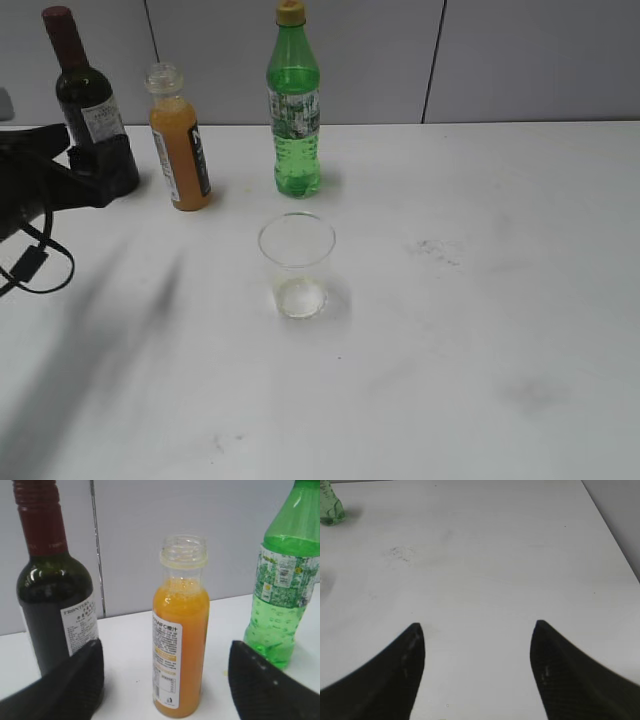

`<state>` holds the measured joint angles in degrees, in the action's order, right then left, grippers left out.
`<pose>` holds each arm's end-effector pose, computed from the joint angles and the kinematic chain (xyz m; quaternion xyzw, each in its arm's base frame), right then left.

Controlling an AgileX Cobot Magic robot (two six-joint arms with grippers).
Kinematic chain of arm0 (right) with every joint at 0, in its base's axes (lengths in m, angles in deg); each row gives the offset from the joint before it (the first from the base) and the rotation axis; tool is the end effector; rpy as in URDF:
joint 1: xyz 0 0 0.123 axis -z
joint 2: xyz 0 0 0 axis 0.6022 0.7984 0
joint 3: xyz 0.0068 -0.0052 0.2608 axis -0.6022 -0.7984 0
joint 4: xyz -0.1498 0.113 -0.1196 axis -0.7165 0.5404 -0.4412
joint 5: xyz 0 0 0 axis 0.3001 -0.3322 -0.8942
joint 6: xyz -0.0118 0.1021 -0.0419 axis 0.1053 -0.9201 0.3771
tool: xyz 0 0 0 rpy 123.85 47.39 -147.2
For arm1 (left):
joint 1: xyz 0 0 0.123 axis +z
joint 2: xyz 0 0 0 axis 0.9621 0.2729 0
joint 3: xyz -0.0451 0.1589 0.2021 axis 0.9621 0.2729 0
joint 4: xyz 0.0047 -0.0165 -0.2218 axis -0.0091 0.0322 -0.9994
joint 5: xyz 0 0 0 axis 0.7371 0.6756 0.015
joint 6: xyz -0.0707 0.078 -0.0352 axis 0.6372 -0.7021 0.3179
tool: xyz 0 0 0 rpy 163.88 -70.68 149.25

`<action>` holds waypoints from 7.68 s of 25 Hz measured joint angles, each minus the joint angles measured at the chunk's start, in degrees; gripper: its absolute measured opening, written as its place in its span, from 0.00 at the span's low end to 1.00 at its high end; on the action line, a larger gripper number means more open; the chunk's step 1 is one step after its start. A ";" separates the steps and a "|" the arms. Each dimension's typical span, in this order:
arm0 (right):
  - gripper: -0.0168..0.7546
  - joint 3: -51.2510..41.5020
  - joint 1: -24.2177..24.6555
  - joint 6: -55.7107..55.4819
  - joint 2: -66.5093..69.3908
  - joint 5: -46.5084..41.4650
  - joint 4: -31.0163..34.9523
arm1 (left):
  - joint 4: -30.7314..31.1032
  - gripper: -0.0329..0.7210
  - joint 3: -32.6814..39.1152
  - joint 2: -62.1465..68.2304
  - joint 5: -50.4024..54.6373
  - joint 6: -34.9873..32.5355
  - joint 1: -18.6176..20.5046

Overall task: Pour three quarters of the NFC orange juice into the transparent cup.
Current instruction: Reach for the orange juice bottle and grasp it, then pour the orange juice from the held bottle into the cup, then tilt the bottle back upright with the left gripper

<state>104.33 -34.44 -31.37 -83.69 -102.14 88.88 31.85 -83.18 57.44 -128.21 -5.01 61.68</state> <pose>0.0110 0.0057 0.2569 -0.0275 0.8453 -0.0082 0.5336 0.2939 -0.0737 0.1635 0.1269 0.7428 -0.0828 0.6521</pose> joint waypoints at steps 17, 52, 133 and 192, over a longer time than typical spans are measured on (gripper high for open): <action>0.68 0.00 0.00 0.00 0.00 0.00 0.00 | 6.50 0.83 -13.78 23.03 -10.68 0.02 0.00; 0.68 0.00 0.00 -0.29 0.00 0.00 0.05 | 10.12 0.67 -35.79 36.28 1.33 6.22 -0.11; 0.68 0.00 0.00 -0.41 0.00 0.06 0.37 | -51.76 0.67 -4.67 3.59 8.96 -94.24 -27.44; 0.68 0.00 0.00 -0.41 0.00 0.06 0.37 | -59.73 0.67 -8.08 3.59 11.39 -115.93 -27.44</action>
<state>104.33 -34.44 -31.78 -83.69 -102.09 89.25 -27.88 -91.26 61.03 -116.82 -120.94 34.23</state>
